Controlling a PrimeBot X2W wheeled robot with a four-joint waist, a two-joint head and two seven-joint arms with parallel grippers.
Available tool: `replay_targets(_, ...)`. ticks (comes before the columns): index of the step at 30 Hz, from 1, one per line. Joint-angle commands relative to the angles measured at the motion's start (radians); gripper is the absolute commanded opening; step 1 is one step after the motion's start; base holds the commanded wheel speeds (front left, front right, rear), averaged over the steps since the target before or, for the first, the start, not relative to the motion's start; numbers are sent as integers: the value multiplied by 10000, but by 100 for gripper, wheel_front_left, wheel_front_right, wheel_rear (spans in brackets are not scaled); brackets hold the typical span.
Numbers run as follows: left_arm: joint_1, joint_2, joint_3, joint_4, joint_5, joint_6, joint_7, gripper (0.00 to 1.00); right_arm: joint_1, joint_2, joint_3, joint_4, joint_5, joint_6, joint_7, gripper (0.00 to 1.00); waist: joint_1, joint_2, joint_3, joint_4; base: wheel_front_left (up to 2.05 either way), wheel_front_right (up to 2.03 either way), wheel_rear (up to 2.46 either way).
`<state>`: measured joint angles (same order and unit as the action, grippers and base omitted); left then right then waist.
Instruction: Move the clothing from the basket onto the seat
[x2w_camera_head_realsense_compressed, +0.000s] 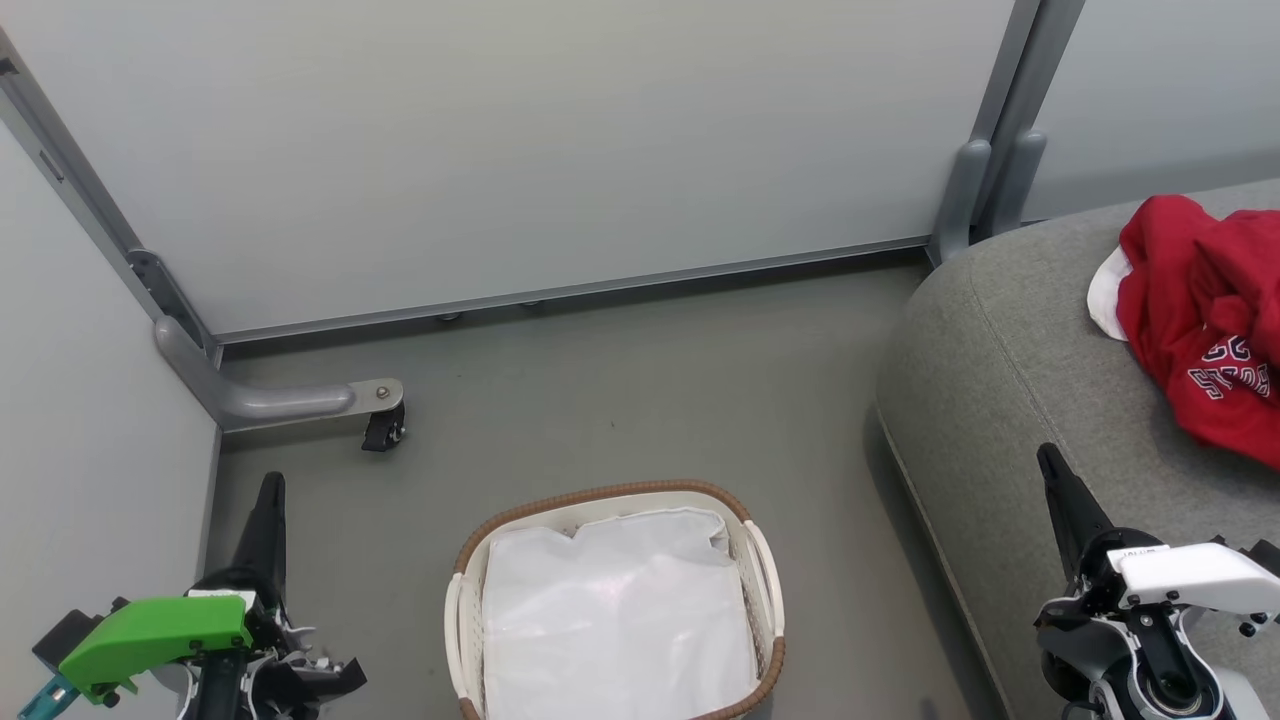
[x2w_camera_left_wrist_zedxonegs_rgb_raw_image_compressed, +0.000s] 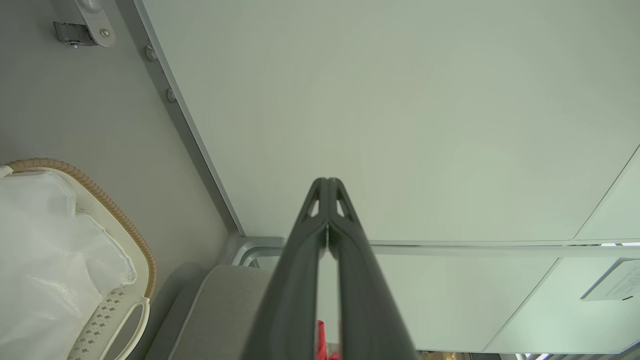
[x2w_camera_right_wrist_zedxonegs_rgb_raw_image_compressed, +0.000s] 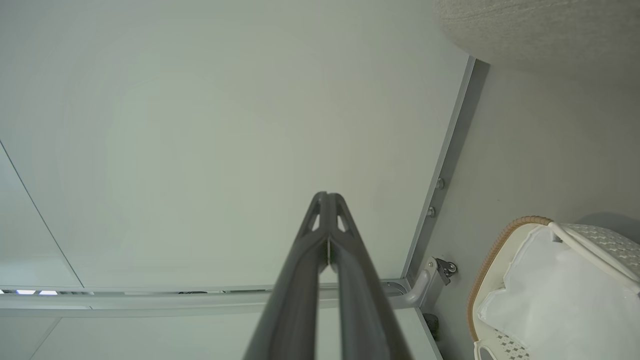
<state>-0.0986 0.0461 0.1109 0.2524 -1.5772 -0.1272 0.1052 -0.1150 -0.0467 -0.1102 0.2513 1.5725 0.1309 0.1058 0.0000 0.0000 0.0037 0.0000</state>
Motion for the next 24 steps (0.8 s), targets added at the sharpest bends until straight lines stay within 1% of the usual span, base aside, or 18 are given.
replay_targets(1,-166,72,42,-74,-204,-59,79,0,103,-63,-46,-67,229,-1,70,0,0,0,-2,0,0,0,0)
replay_targets(5,-175,74,54,-104,-396,-65,134,0,123,-64,-67,-104,451,-2,116,0,0,0,-6,0,0,0,0)
replay_targets(24,-151,73,49,-92,-375,-64,131,0,122,-63,-62,-94,417,-2,112,0,0,0,-6,0,0,0,0)
